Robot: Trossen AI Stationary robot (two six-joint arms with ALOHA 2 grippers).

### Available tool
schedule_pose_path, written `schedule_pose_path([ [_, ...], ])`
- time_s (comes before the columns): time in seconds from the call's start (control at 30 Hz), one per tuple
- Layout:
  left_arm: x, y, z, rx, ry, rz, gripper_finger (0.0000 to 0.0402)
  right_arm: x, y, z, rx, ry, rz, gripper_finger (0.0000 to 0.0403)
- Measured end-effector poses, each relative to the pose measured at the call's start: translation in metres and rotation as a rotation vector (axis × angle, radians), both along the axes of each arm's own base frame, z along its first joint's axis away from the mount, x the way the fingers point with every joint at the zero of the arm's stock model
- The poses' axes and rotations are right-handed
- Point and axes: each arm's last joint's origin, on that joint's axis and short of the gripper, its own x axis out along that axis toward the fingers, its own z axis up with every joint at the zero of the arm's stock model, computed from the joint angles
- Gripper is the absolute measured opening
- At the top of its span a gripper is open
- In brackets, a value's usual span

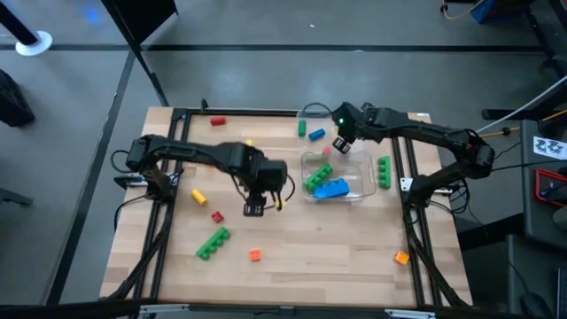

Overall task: Sort blocks by size
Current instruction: Put the small blue 4 stud game piece into the right transparent bin, then put the bottom small orange 4 stud game piece into the right transparent bin

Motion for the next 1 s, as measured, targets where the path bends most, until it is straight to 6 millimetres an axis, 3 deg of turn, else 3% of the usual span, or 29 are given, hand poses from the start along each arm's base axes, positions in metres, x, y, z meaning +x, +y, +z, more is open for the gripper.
schedule_pose_path([
  [0.13, -0.003, -0.024, -0.014, -0.005, 0.020, -0.040, 0.0195, -0.005, -0.011, 0.000, 0.033, -0.031, -0.027, 0.0156],
  [0.3, -0.005, -0.051, -0.031, -0.015, 0.006, -0.088, 0.0195, -0.010, -0.019, 0.000, 0.046, -0.040, -0.055, 0.0204],
  [0.57, -0.007, -0.077, -0.052, -0.034, -0.028, -0.116, 0.0195, -0.011, -0.020, 0.000, 0.039, -0.037, -0.063, 0.0271],
  [1.0, -0.018, -0.114, -0.085, -0.200, -0.050, 0.105, 0.0195, -0.011, -0.019, -0.001, 0.070, -0.050, -0.050, 0.0280],
])
